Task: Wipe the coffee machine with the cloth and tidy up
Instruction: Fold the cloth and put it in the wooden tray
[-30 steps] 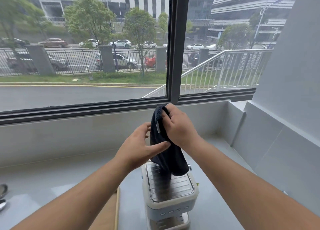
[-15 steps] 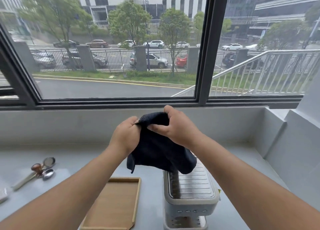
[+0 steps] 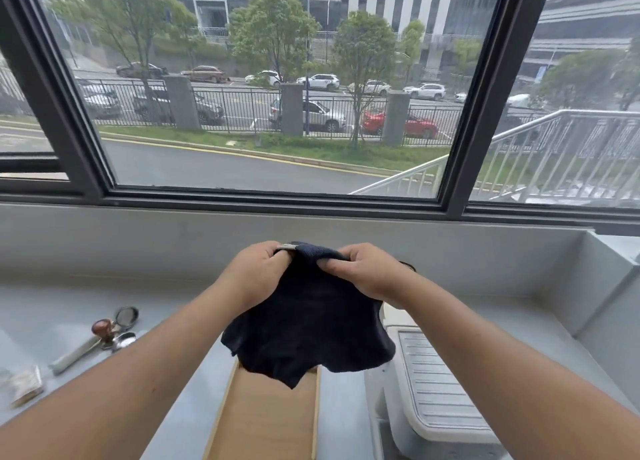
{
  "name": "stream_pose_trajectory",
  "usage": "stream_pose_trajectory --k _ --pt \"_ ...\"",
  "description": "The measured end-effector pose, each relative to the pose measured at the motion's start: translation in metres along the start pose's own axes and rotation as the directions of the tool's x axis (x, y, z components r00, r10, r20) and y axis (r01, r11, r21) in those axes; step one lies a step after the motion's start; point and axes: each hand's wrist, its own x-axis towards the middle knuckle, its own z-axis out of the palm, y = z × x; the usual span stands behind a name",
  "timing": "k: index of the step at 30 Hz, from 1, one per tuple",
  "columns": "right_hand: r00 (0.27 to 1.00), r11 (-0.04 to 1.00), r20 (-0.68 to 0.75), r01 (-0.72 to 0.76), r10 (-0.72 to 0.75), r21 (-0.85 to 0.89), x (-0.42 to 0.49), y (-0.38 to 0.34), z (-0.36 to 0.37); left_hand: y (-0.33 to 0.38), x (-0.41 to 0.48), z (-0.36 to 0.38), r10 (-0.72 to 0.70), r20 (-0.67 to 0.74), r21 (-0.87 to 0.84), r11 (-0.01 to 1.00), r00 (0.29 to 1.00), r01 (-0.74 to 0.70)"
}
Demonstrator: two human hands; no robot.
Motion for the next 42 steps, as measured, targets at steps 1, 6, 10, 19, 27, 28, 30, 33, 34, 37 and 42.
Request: stream_pose_trajectory --k 1,6,10,19,27,28,30,33,34,37,42 --pt "0.999 0.999 0.013 -0.033 0.032 0.041 0.004 -0.005 0.008 -0.010 0.004 -0.007 -0.014 0.035 0.004 1.000 0.999 0.014" --pt "0.984 0.953 0.098 -0.171 0.151 0.251 0.029 -0.035 0.042 -0.055 0.025 -0.035 -0.034 0.124 0.029 0.999 0.992 0.031" --pt "0.961 0.815 0.118 -0.275 0.251 0.510 0.048 -0.054 0.068 -0.082 0.037 -0.054 -0.008 0.091 0.079 0.997 0.996 0.001" --pt "0.983 0.522 0.116 -0.176 0.145 0.834 0.082 -0.082 0.093 -0.154 0.037 -0.086 -0.016 0.329 -0.212 0.973 0.944 0.090" --pt "0.995 0.427 0.100 -0.080 -0.026 0.901 0.098 -0.117 0.104 -0.175 0.037 -0.073 -0.045 0.542 -0.413 0.855 0.839 0.313" --pt "0.995 0.421 0.089 -0.066 -0.036 0.905 0.099 -0.118 0.103 -0.174 0.040 -0.072 -0.037 0.538 -0.466 0.820 0.842 0.334" --pt "0.998 0.385 0.061 -0.044 -0.031 0.922 0.100 -0.116 0.097 -0.171 0.047 -0.072 0.000 0.494 -0.575 0.750 0.869 0.327" --pt "0.995 0.385 -0.032 -0.008 0.097 0.923 0.101 -0.100 0.084 -0.165 0.055 -0.076 -0.014 0.370 -0.701 0.651 0.929 0.289" --pt "0.983 0.413 -0.061 -0.015 0.170 0.911 0.101 -0.093 0.081 -0.164 0.058 -0.078 -0.041 0.338 -0.718 0.635 0.940 0.286" --pt "0.921 0.524 -0.099 -0.124 0.376 0.842 0.101 -0.065 0.073 -0.163 0.064 -0.087 -0.107 0.303 -0.696 0.654 0.947 0.297" --pt "0.866 0.577 0.033 -0.361 0.499 0.733 0.090 -0.022 0.069 -0.156 0.072 -0.095 -0.228 0.252 -0.615 0.713 0.941 0.337"
